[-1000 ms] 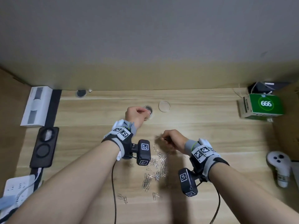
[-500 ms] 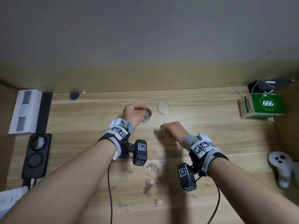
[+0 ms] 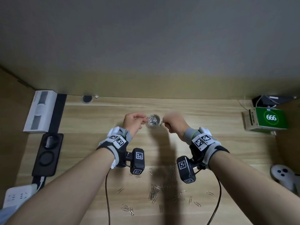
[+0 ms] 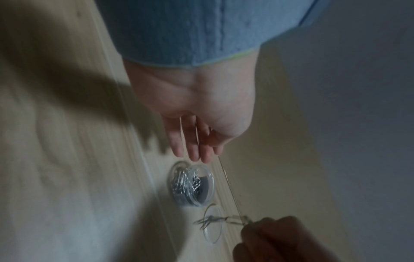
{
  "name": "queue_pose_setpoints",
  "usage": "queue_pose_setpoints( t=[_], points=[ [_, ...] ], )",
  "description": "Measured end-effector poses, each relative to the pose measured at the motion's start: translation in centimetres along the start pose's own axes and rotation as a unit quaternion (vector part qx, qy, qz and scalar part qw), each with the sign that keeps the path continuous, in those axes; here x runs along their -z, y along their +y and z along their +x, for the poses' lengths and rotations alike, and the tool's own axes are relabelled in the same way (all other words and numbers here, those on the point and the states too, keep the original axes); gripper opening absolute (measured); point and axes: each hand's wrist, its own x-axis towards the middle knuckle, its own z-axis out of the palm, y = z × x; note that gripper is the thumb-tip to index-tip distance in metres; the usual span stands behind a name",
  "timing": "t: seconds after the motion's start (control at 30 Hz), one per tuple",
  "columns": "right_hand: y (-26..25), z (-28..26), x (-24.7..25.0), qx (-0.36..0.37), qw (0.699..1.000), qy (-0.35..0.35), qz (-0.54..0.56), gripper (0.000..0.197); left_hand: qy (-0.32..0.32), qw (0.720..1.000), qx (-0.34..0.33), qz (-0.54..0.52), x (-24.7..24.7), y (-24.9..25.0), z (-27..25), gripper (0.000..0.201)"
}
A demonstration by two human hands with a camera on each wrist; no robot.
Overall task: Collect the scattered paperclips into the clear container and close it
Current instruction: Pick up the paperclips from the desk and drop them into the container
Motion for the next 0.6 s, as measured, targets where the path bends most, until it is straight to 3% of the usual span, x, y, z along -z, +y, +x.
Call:
queue_pose_setpoints(
  t=[0.13, 0.27, 0.43, 0.6],
  points=[
    [-2.4, 1.2, -1.4, 0.011, 0.999, 0.014, -0.028, 0.035, 0.020, 1.000, 0.020, -0.001, 1.1, -0.3, 0.3, 0.032],
    [-1.8, 2.7, -2.0, -0.045, 0.996, 0.024, -0.069, 0.025, 0.031, 0.999, 0.043, 0.004, 1.5, -1.0, 0.3, 0.031],
    [-1.4, 4.4, -2.6, -0.084, 0.995, 0.028, -0.039, 0.013, 0.026, 0.998, 0.062, 0.005, 1.9, -2.1, 0.5, 0.029],
    [-0.9, 6.5, -2.4, -0.054, 0.989, 0.031, -0.138, 0.030, 0.022, 0.997, 0.070, 0.006, 2.3, -2.5, 1.0, 0.029]
  ],
)
